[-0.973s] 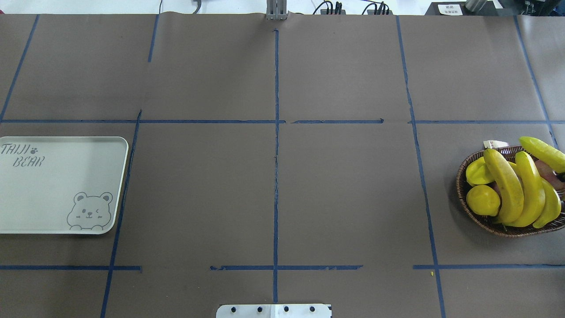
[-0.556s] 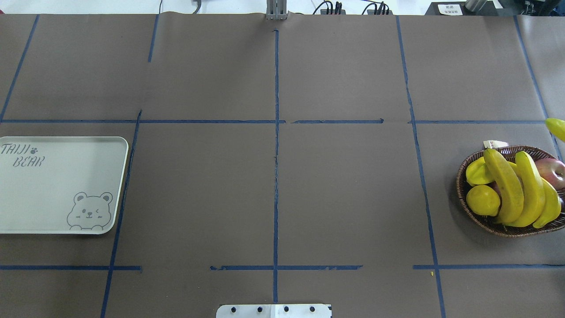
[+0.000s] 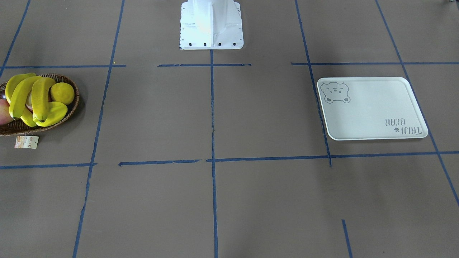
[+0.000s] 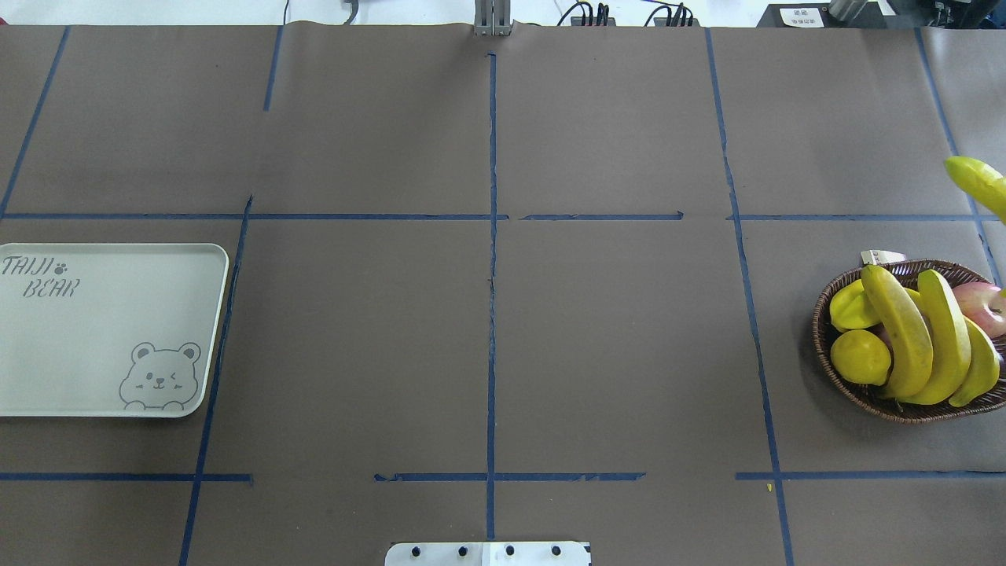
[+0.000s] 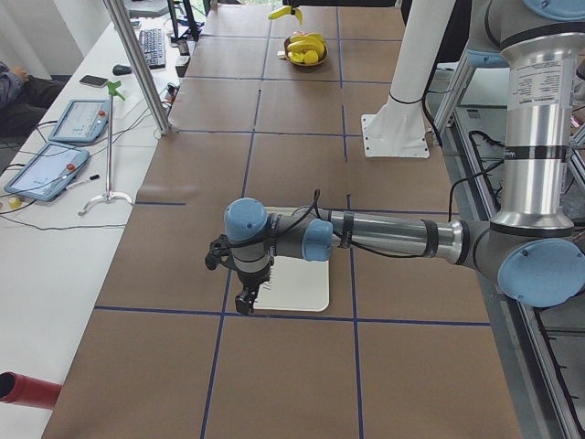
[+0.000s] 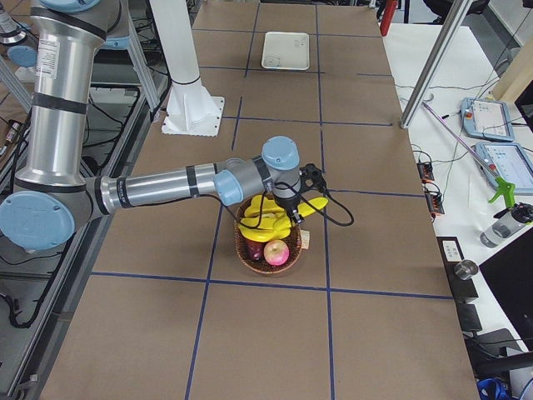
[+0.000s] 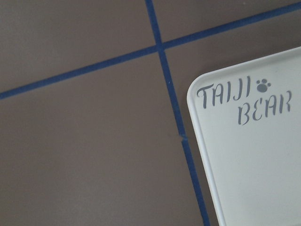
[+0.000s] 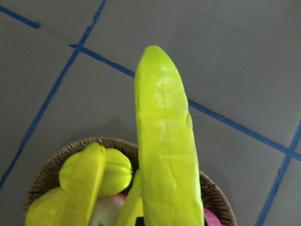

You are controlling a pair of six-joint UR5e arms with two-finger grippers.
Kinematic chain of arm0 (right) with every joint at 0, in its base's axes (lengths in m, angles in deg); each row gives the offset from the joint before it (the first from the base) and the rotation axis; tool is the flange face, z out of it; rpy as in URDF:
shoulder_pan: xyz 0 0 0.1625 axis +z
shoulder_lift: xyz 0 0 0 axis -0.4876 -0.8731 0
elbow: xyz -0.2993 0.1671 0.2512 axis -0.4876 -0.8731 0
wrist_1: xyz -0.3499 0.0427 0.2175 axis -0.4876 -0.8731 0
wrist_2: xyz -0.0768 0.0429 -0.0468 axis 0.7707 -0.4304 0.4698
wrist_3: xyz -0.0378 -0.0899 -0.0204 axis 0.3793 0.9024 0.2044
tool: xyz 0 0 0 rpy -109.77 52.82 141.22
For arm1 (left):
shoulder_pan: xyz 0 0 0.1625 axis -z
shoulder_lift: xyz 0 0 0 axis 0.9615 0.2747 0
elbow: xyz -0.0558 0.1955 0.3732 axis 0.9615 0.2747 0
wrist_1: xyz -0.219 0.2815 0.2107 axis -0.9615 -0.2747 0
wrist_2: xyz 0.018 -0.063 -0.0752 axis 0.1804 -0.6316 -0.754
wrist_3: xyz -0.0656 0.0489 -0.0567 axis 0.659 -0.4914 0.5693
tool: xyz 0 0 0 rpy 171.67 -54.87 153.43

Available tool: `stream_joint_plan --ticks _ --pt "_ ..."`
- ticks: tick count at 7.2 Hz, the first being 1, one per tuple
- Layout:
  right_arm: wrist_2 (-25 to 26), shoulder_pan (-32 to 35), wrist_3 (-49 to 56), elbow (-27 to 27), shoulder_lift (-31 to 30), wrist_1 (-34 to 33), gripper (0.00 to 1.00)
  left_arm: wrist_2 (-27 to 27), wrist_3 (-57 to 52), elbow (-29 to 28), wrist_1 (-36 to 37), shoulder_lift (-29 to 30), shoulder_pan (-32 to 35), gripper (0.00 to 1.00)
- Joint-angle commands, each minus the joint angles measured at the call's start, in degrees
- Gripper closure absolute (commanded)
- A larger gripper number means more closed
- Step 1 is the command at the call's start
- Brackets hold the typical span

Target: Transfer all bananas from basket to plate

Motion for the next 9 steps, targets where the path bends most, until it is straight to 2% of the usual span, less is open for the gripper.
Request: stream_joint_plan --ticks 1,2,3,4,6,9 --pt "-6.4 -5.0 -5.8 0.5 5.3 -2.4 0.96 -1.4 -0.2 -0.8 -4.4 2.0 -0.1 0.00" --pt "-6.3 -9.0 -14.4 0.5 9.3 -0.8 0.96 -1.6 -0.2 -2.0 -4.5 2.3 -0.1 0.00" --pt "-5.9 -13.2 -25.1 0.7 12.4 2.1 0.94 -6.4 2.2 -0.6 -4.6 2.6 -1.8 0.00" --pt "-2.9 -18.3 -32.8 0.2 15.2 6.8 0.92 -13.3 10.8 -0.2 -5.4 3.4 -6.9 0.00" --pt "4.3 -25.8 -48.7 0.2 20.3 11.8 0.92 -14.0 29.8 -0.1 -13.9 7.5 -10.2 0.00" --pt "18.5 -36.7 -65.1 -0.1 21.2 25.7 0.93 -13.8 60.2 -0.2 -30.2 12.0 -18.6 0.00"
